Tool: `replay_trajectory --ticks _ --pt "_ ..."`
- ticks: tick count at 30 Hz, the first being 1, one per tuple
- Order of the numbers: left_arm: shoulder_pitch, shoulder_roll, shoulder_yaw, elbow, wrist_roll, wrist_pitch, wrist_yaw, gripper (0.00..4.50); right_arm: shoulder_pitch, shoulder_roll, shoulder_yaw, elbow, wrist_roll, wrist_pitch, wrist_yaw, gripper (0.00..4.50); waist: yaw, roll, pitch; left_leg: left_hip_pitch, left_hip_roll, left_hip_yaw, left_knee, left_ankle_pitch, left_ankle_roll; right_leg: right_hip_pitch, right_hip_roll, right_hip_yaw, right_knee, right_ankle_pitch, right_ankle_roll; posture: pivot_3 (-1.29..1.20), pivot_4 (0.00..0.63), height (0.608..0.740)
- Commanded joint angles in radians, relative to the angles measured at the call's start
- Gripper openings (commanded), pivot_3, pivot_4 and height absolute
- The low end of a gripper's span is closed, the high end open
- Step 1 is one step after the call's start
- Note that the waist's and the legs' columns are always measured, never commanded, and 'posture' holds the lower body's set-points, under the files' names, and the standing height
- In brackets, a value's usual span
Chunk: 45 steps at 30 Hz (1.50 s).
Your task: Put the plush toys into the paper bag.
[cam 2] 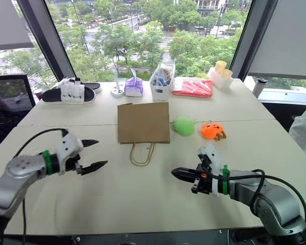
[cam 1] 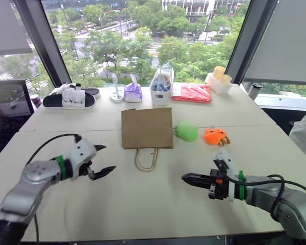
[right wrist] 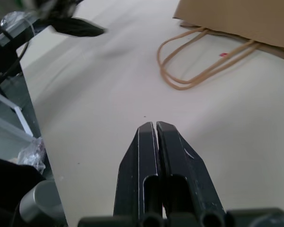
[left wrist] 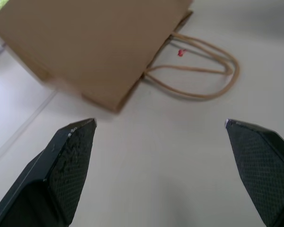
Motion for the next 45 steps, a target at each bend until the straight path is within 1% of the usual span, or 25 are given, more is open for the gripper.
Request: replay_trajectory --ticks 1,3,4,8,13,16,18,21,23,24,26,27,28,31,32,34,35,38,40,45 --pt "-0.206 -0.081 -0.113 0.294 0.14 -0.246 -0.055 4.5 -0.032 0.056 0.046 -0.05 -0.015 -0.018 -0.054 0.05 0.001 -0.001 0.0 0.0 0.0 0.0 0.0 0.0 0.0 0.0 0.0 0.0 0.0 0.001 0.002 0.0 0.15 0.74" --pt "-0.306 -0.132 -0.155 0.458 0.181 -0.334 -0.087 4.5 -0.049 0.095 0.088 -0.047 -0.049 -0.037 -0.083 0.05 -0.001 -0.002 -0.001 -0.001 0.0 -0.001 0.0 0.001 -0.001 -0.001 0.001 -0.001 0.001 0.002 0.004 0.0 0.15 0.74" --pt "-0.342 -0.151 -0.168 0.525 0.199 -0.376 -0.092 4.5 -0.057 0.114 0.107 -0.039 -0.072 -0.049 -0.101 0.05 -0.005 -0.002 -0.001 -0.001 -0.001 0.0 0.001 0.003 -0.005 -0.002 0.001 -0.001 0.001 0.003 0.005 0.0 0.15 0.74" --pt "-0.46 -0.218 -0.222 0.721 0.282 -0.533 -0.088 4.5 -0.072 0.18 0.169 -0.007 -0.166 -0.095 -0.168 0.05 -0.025 -0.003 -0.001 -0.002 -0.001 0.003 0.001 0.004 -0.005 -0.006 0.001 -0.001 0.003 0.004 0.007 0.0 0.15 0.74" --pt "-0.538 -0.255 -0.265 0.854 0.358 -0.673 -0.089 4.5 -0.059 0.232 0.173 -0.016 -0.19 -0.112 -0.207 0.05 -0.031 -0.004 -0.002 -0.01 -0.002 0.003 0.003 0.004 -0.005 -0.014 0.001 -0.002 0.007 0.005 0.009 0.0 0.15 0.74" --pt "-0.563 -0.267 -0.259 0.905 0.362 -0.704 -0.097 4.5 -0.051 0.239 0.17 -0.022 -0.196 -0.114 -0.212 0.05 -0.03 -0.005 -0.002 -0.01 -0.002 0.003 0.005 0.004 -0.005 -0.015 0.001 -0.002 0.01 0.005 0.009 0.0 0.15 0.74" --pt "-0.58 -0.276 -0.248 0.916 0.352 -0.707 -0.104 4.5 -0.04 0.242 0.156 -0.019 -0.2 -0.122 -0.219 0.05 -0.03 -0.005 -0.002 -0.01 -0.002 0.003 0.006 0.004 -0.005 -0.015 0.001 -0.002 0.015 0.005 0.009 0.0 0.15 0.74" --pt "-0.594 -0.295 -0.238 0.923 0.334 -0.71 -0.124 4.5 -0.031 0.248 0.144 -0.01 -0.203 -0.135 -0.222 0.05 -0.028 -0.005 -0.002 -0.011 -0.002 0.002 0.009 0.003 -0.004 -0.015 0.001 -0.003 0.015 0.005 0.009 0.0 0.15 0.74" --pt "-0.592 -0.314 -0.239 0.921 0.328 -0.718 -0.131 3.95 -0.031 0.251 0.151 0.0 -0.211 -0.143 -0.219 0.0 -0.028 -0.005 -0.002 -0.011 -0.002 0.002 0.012 0.001 -0.001 -0.014 0.001 -0.003 0.016 0.005 0.009 0.0 0.15 0.74" --pt "-0.591 -0.322 -0.238 0.921 0.326 -0.722 -0.131 3.58 -0.032 0.252 0.152 0.003 -0.213 -0.145 -0.218 0.0 -0.028 -0.005 -0.002 -0.011 -0.002 0.002 0.014 0.001 -0.001 -0.014 0.001 -0.003 0.016 0.005 0.009 0.0 0.15 0.74" --pt "-0.591 -0.333 -0.231 0.921 0.323 -0.725 -0.135 2.56 -0.034 0.254 0.151 0.005 -0.214 -0.146 -0.218 0.0 -0.029 -0.005 -0.002 -0.011 -0.002 0.002 0.016 0.001 -0.001 -0.012 0.001 -0.003 0.017 0.005 0.009 0.0 0.15 0.74" --pt "-0.592 -0.339 -0.226 0.921 0.318 -0.726 -0.14 2.13 -0.034 0.253 0.148 0.007 -0.215 -0.148 -0.216 0.0 -0.029 -0.005 -0.002 -0.011 -0.002 0.002 0.016 0.001 -0.001 -0.012 0.001 -0.003 0.017 0.005 0.009 0.0 0.15 0.74" --pt "-0.591 -0.344 -0.221 0.921 0.308 -0.723 -0.152 1.55 -0.033 0.252 0.145 0.009 -0.216 -0.15 -0.213 0.0 -0.03 -0.005 -0.002 -0.011 -0.002 0.002 0.016 0.001 -0.001 -0.012 0.001 -0.003 0.017 0.005 0.009 0.0 0.15 0.74" --pt "-0.593 -0.353 -0.208 0.927 0.288 -0.707 -0.174 0.05 -0.03 0.252 0.142 0.018 -0.224 -0.158 -0.211 0.0 -0.031 -0.005 -0.002 -0.011 -0.002 0.002 0.016 0.001 -0.001 -0.013 0.002 -0.003 0.017 0.005 0.009 0.0 0.15 0.74" --pt "-0.593 -0.355 -0.203 0.928 0.282 -0.7 -0.18 0.05 -0.029 0.252 0.142 0.019 -0.225 -0.16 -0.211 0.0 -0.031 -0.005 -0.002 -0.011 -0.002 0.002 0.016 0.002 -0.001 -0.013 0.002 -0.003 0.018 0.005 0.009 0.0 0.15 0.74" --pt "-0.605 -0.368 -0.173 0.922 0.238 -0.631 -0.2 0.05 -0.029 0.256 0.146 0.021 -0.231 -0.166 -0.213 0.0 -0.032 -0.005 -0.002 -0.011 -0.002 0.002 0.016 0.002 -0.002 -0.013 0.002 -0.003 0.018 0.005 0.009 0.0 0.15 0.74" --pt "-0.622 -0.388 -0.133 0.893 0.17 -0.513 -0.23 0.05 -0.031 0.263 0.151 0.026 -0.24 -0.174 -0.219 0.0 -0.032 -0.005 -0.002 -0.011 -0.002 0.002 0.016 0.002 -0.002 -0.013 0.002 -0.003 0.018 0.005 0.009 0.0 0.15 0.74" --pt "-0.67 -0.42 -0.055 0.814 0.047 -0.271 -0.274 0.05 -0.053 0.286 0.168 0.053 -0.276 -0.208 -0.23 0.0 -0.029 -0.006 -0.002 -0.012 -0.002 0.001 0.018 0.001 -0.001 -0.013 0.002 -0.004 0.018 0.005 0.01 0.0 0.15 0.74" --pt "-0.706 -0.422 -0.026 0.758 0.009 -0.166 -0.279 0.05 -0.09 0.312 0.183 0.1 -0.317 -0.245 -0.247 0.0 -0.034 -0.006 -0.002 -0.013 -0.003 0.001 0.019 0.001 -0.001 -0.013 0.002 -0.004 0.018 0.006 0.011 0.0 0.15 0.74" --pt "-0.734 -0.408 -0.012 0.642 -0.025 -0.011 -0.291 0.05 -0.214 0.384 0.189 0.272 -0.422 -0.36 -0.292 0.0 -0.055 -0.006 -0.003 -0.011 -0.002 0.001 0.017 0.004 -0.005 -0.013 0.002 -0.003 0.02 0.006 0.011 0.0 0.15 0.74"
